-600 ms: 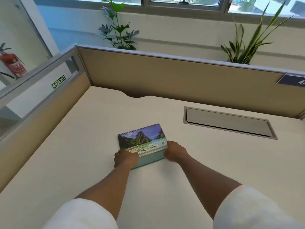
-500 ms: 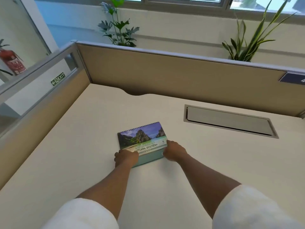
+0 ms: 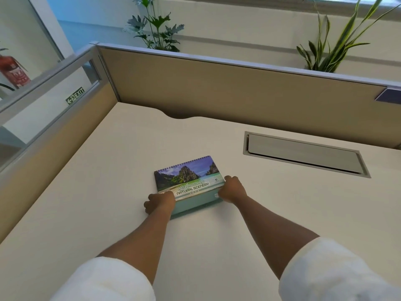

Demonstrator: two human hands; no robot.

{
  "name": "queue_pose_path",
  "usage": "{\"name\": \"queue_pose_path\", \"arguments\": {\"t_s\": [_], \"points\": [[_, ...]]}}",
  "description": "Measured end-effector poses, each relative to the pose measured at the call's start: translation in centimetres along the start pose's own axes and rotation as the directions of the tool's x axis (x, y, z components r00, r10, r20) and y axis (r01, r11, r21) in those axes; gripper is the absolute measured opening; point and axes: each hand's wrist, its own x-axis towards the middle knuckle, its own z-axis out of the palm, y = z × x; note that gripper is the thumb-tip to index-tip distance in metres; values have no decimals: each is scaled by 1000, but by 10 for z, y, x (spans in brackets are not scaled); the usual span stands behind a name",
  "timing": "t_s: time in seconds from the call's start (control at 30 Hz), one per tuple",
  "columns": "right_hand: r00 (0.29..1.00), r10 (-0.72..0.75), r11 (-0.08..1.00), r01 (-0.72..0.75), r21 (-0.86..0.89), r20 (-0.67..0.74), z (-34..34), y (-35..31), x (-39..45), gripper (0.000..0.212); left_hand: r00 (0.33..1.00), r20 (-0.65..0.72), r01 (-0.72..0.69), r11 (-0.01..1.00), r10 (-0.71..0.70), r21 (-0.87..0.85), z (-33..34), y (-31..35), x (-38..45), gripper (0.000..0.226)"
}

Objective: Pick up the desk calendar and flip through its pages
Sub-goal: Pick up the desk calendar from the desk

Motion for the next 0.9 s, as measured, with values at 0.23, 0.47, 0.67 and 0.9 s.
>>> {"name": "queue_pose_path", "arguments": {"t_s": [0.23,0.47,0.67,0.9], "points": [[987,90,932,-131,338,133,-8,-3,7,34,998,38,62,950,-53,-307,-9,0,-1,49],[997,38,939,-58,338,67,-15,-1,10,24,998,-5,-60,940,62,-337,-20,0,4,61],[994,18,963,12,269,-110,-20,-7,6,37,990,-19,-130,877,137,-463,-33,16,-4,77],[962,-50,960,121,253,-269,-16,-8,4,23,971,167,2,689,173,-725,-40,31,-11,82]]}}
